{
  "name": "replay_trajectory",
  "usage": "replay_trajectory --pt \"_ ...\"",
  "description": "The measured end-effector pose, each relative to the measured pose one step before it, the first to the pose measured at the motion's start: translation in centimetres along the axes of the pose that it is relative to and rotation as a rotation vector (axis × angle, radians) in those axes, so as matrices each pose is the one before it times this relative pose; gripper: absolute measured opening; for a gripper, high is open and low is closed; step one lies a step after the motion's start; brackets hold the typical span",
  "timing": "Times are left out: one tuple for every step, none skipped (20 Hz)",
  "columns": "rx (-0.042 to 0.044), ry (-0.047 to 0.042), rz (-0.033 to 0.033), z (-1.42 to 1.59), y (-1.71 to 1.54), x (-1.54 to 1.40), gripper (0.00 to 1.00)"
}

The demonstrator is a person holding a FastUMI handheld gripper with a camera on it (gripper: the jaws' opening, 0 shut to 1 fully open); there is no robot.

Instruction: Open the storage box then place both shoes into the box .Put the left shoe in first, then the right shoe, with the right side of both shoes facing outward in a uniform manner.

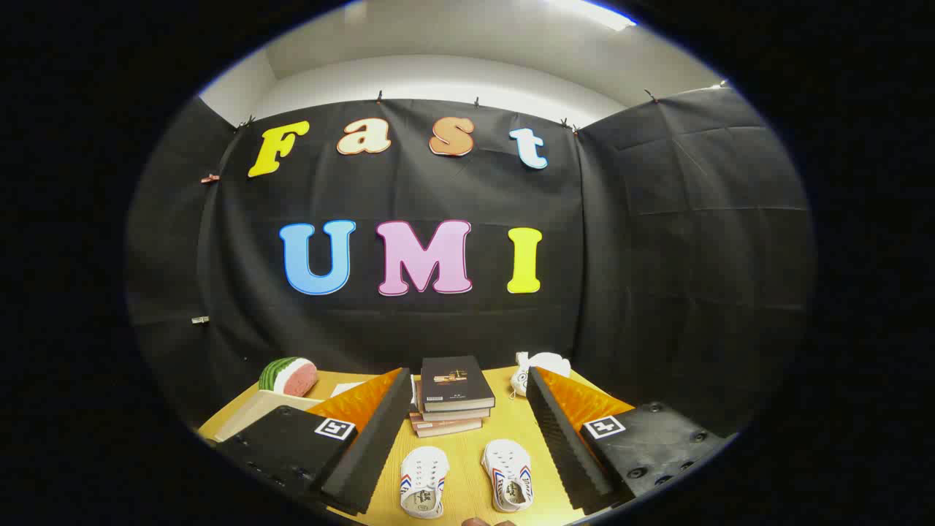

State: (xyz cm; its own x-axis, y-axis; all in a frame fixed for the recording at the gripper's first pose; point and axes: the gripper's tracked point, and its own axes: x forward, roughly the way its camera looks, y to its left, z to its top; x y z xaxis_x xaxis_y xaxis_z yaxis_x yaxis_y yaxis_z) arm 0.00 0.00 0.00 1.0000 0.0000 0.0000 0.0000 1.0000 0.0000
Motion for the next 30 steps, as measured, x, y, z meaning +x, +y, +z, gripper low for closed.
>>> replay_trajectory --pt "-0.00087 0.00368 0.00466 -0.201 0.149 0.052 0.97" --pt "-0.00065 0.00172 0.00331 -0.044 0.152 0.053 0.97" --pt "0.00027 -0.00062 0.00222 0.005 0.107 0.019 0.97" --pt "-0.00028 -0.00361 0.00268 0.104 0.188 -0.01 0.97" --pt "-0.0015 -0.00299 0.00299 0.043 0.148 0.03 0.97" --pt "-0.00234 -0.00202 0.00281 -0.061 0.098 0.065 0.97" --pt "-0.00224 -0.00051 0.00111 0.108 0.104 0.036 0.97" --pt "-0.00066 -0.00067 0.00057 -0.004 0.036 0.035 0.97" --pt "-0.00043 -0.00097 0.0015 0.038 0.127 -0.038 0.97" --pt "-0.00183 0.00006 0.00139 -0.037 0.108 -0.077 0.97" --pt "-0.00552 -0.00194 0.00267 -0.022 0.161 0.007 0.97" --pt "-0.0064 0.00033 0.00076 0.03 0.125 -0.053 0.97" --pt "-0.00183 0.00067 0.00237 -0.103 0.103 -0.03 0.97" --pt "0.00224 0.00106 0.00136 0.024 0.081 -0.02 0.97" --pt "0.004 0.00046 -0.00002 0.007 0.096 -0.024 0.97" --pt "0.00333 -0.00133 -0.00065 0.035 0.057 -0.122 0.97" --pt "-0.00237 -0.00309 0.00224 0.122 0.229 -0.024 0.97" --pt "-0.00653 -0.00341 0.003 0.174 0.165 0.054 0.97" --pt "-0.00289 -0.00253 0.00631 0.145 0.295 -0.108 0.97" --pt "0.00249 0.00078 0.00962 0.125 0.4 -0.017 0.97" --pt "0.00379 0.00529 0.00933 0.049 0.423 0.028 0.97" --pt "0.00124 0.00889 0.00806 0.077 0.378 0.043 0.97" --pt "-0.00292 0.00406 0.01146 0.095 0.41 -0.005 0.97" --pt "-0.00421 -0.00042 0.01123 0.297 0.432 0.083 0.97" --pt "-0.00586 -0.00338 0.01023 0.234 0.377 0.105 0.97" --pt "-0.00488 -0.00001 0.00843 0.024 0.217 0.203 0.97" --pt "-0.00687 0.00632 0.01216 -0.185 0.341 0.358 0.97" --pt "-0.00613 0.00907 0.01303 -0.268 0.355 0.294 0.97" --pt "-0.00363 0.01986 0.01852 -0.439 0.486 0.278 0.97" --pt "0.00235 0.02604 0.0252 -0.464 0.584 0.406 0.97"
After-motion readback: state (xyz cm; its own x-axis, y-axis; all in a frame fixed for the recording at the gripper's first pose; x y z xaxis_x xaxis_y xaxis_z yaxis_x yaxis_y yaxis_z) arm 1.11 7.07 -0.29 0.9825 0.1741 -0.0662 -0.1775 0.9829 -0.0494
